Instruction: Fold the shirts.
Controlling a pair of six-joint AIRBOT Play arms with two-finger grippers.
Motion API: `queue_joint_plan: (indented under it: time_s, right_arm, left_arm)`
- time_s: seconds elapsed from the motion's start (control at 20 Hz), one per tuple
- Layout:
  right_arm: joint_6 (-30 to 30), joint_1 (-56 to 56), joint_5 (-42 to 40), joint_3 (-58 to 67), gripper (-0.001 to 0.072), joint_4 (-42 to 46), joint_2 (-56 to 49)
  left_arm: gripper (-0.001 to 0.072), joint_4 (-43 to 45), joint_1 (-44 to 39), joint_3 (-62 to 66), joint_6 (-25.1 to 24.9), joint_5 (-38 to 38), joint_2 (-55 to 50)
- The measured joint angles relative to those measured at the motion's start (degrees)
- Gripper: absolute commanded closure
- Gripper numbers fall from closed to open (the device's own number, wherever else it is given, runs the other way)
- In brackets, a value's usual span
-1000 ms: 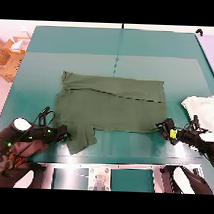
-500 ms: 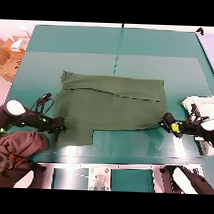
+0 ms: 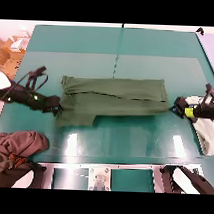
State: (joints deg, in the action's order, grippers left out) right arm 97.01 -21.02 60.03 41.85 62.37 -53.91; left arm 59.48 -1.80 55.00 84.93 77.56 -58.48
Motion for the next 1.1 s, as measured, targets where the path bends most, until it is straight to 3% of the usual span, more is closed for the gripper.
queue_joint_plan:
  time_s: [0.45,0.5,0.55,0.6,0.65,0.7,0.85,0.9,1.0,1.05,1.1]
  right_arm:
    - [0.39,6.38,-6.88,23.98,0.0695,-3.93,-27.71]
    - [0.46,6.62,-7.76,26.29,0.0691,-4.92,-31.45]
    - [0.63,6.84,-9.29,28.33,0.0599,-6.10,-34.80]
    - [0.79,6.99,-11.19,30.51,0.0492,-7.69,-38.32]
    - [0.76,7.04,-13.40,32.61,0.0357,-9.25,-41.40]
    - [0.44,7.02,-15.34,35.04,0.0307,-10.73,-44.33]
    - [-2.56,5.57,-16.68,42.14,0.0307,-13.33,-49.66]
    - [-4.50,4.44,-15.21,44.46,0.0300,-13.70,-50.62]
    - [-8.55,1.79,-9.70,48.09,0.0198,-14.08,-51.78]
    - [-10.51,0.39,-6.75,49.16,0.0194,-13.70,-52.22]
    - [-12.46,-1.07,-3.87,49.99,0.0171,-13.09,-52.70]
  left_arm:
    - [0.0681,-0.24,0.00,25.62,-2.91,-6.62,-29.18]
    - [0.0642,-0.61,0.00,28.02,-3.39,-7.37,-32.54]
    - [0.0318,-1.51,0.02,30.36,-4.11,-9.03,-35.93]
    - [0.0106,-2.36,0.00,32.30,-4.68,-11.34,-38.97]
    - [0.0094,-3.21,0.02,33.77,-4.96,-14.23,-41.29]
    - [0.0093,-4.17,0.09,34.91,-5.27,-17.53,-42.99]
    - [0.0093,-6.19,1.18,38.91,-5.53,-24.52,-45.72]
    - [0.0094,-6.47,1.90,40.74,-5.57,-24.26,-46.23]
    - [0.0122,-7.06,3.32,44.33,-5.60,-20.52,-46.73]
    - [0.0123,-7.13,3.89,45.81,-5.64,-18.18,-46.93]
    - [0.0309,-7.21,4.42,47.04,-5.66,-15.30,-47.10]
